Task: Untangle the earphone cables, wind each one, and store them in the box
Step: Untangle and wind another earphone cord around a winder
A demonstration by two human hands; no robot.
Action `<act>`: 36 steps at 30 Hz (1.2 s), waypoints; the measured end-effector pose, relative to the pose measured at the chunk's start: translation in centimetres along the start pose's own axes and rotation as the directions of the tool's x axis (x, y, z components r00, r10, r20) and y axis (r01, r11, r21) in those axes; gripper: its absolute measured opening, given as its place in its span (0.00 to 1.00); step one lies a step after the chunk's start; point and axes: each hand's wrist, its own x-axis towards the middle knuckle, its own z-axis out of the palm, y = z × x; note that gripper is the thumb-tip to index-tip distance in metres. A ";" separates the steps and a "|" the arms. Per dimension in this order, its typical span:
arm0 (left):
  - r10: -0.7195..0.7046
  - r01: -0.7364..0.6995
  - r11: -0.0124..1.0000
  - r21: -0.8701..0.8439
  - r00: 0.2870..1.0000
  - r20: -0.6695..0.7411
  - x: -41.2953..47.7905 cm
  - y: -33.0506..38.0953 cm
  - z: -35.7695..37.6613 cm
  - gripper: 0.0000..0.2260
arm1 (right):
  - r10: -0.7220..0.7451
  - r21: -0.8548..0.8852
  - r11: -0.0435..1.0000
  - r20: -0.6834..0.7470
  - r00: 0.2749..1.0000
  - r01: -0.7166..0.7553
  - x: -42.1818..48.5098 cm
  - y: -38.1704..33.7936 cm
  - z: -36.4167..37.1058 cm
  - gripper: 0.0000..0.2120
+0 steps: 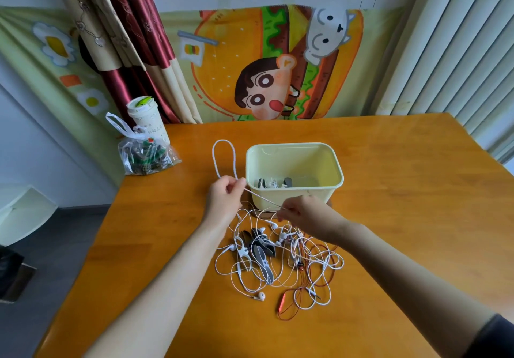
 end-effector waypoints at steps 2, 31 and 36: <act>-0.040 0.045 0.997 0.067 0.997 -0.070 1.2 -1.7 -1.3 0.10 | 0.077 0.024 0.997 -0.009 0.997 -0.077 -0.3 1.6 0.2 0.12; 0.066 -0.151 0.959 0.240 0.942 0.330 0.0 0.9 0.2 0.08 | 0.289 -0.205 0.928 -0.134 0.948 -0.312 1.8 0.6 -3.1 0.17; 0.123 -0.245 0.941 0.235 0.891 0.436 -0.1 1.0 0.9 0.08 | -0.008 -0.118 0.993 -0.139 0.990 -0.008 0.5 -2.0 -1.2 0.26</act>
